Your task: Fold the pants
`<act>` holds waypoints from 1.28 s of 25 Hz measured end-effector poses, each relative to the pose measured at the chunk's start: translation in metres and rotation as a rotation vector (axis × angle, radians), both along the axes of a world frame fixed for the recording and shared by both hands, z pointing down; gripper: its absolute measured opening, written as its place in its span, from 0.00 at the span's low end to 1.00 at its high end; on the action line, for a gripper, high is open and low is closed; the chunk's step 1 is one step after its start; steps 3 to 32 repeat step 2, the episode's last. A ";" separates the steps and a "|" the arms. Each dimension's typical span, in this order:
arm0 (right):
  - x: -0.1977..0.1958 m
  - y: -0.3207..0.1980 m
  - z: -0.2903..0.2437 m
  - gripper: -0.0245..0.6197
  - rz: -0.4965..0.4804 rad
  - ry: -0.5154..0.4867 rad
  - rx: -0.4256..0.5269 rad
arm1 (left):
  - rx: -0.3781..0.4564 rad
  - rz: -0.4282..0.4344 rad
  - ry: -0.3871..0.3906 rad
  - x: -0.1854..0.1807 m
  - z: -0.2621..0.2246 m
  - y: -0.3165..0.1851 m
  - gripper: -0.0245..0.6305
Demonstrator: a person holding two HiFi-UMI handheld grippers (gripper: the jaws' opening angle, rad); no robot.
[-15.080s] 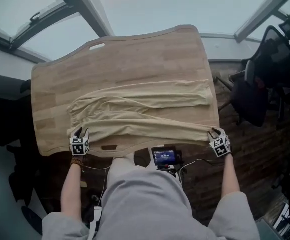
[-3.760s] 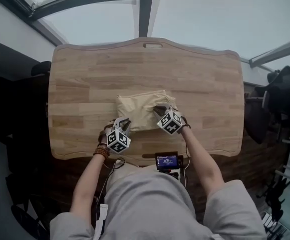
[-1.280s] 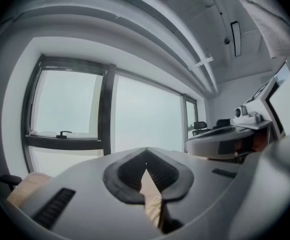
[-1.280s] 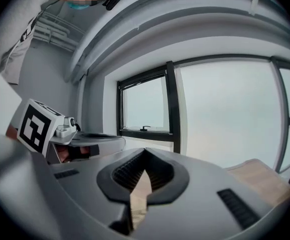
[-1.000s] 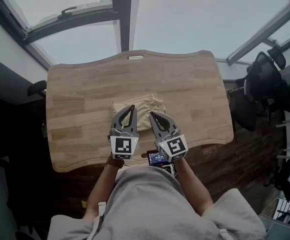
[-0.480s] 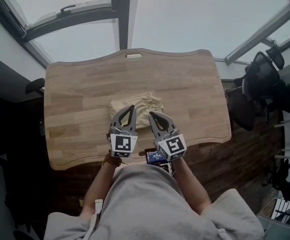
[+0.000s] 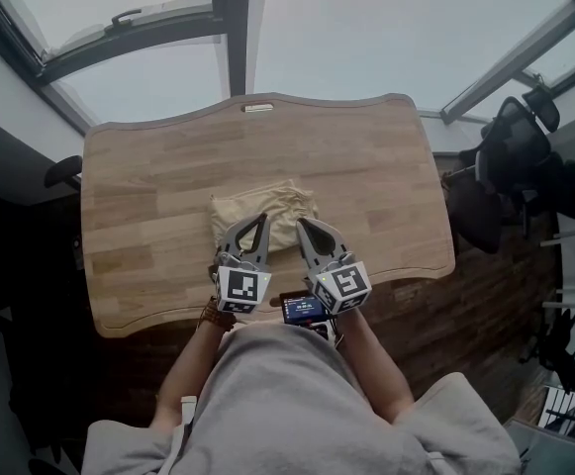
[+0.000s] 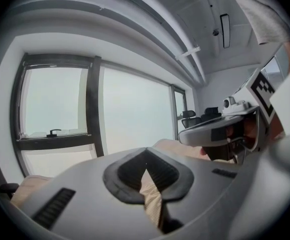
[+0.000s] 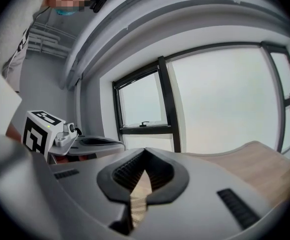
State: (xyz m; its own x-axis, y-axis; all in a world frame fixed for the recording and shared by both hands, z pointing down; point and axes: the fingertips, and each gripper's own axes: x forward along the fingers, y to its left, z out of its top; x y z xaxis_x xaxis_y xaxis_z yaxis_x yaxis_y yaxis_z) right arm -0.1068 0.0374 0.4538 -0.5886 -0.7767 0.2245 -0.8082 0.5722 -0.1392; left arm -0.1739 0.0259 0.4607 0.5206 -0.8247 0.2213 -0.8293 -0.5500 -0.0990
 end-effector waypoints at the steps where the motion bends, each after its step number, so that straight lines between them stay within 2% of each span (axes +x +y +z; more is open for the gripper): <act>1: 0.003 -0.001 0.001 0.04 0.005 -0.005 -0.004 | -0.003 0.004 -0.003 0.002 0.002 0.000 0.05; 32: 0.005 -0.003 0.002 0.04 0.010 -0.010 -0.007 | -0.007 0.008 -0.005 0.003 0.003 0.000 0.05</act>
